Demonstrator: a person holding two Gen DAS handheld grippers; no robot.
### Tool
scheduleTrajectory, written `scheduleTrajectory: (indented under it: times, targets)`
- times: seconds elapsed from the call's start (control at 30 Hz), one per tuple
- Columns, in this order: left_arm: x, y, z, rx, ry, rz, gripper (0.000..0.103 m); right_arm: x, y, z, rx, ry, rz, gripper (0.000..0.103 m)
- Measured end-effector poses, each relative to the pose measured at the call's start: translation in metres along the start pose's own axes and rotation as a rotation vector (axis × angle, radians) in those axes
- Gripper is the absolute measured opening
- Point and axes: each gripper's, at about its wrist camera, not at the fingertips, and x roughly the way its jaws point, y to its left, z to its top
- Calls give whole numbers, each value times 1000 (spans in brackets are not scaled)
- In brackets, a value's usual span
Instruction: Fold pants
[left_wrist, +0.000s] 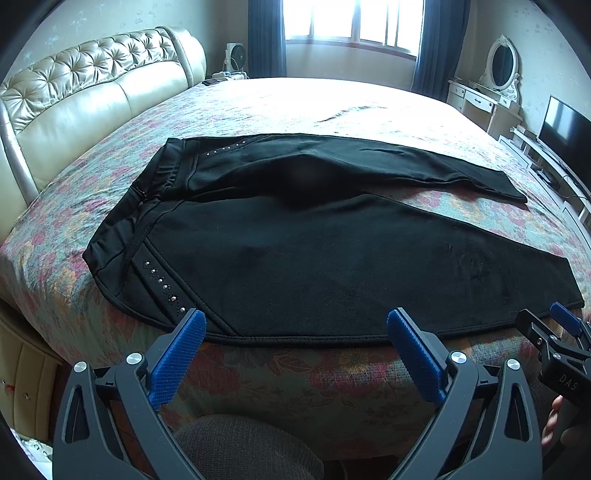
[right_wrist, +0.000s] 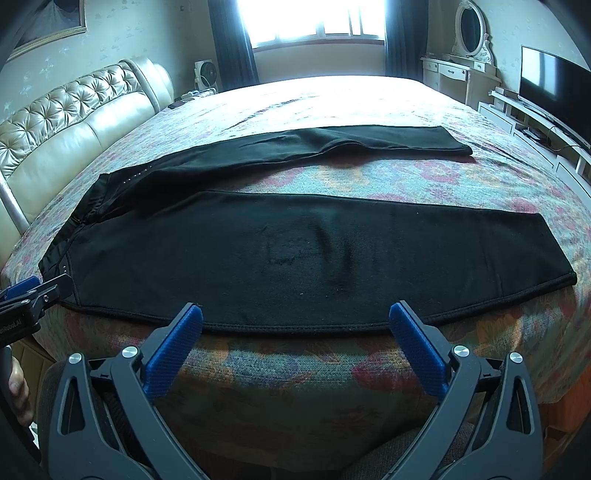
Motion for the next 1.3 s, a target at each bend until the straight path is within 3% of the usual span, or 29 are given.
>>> scheduleTrajectory:
  times: [0.67,0.77,0.83,0.9,0.97,1.2,1.3]
  targets:
    - [4,2,2,8,11,3,98,4,-2,4,1,8,9,101]
    - [4,15,15,-6,17,-60,98,4,-1,12,-21,-3,27,101]
    - [8,29,26,18,40,-158,98,6,0,21,-39,-8,51,101]
    - [14,46,39,66,51,-210,98,9,1,32,-56,-11,90,101]
    - [23,75,56,47,65,-224,98,14,4,43,-75,-13,119,101]
    - [78,214,140,-187,96,-247,98,46,17,88,-99,-15,151,101]
    - [122,268,172,-330,124,-365,98,69,30,105,-122,9,176,101]
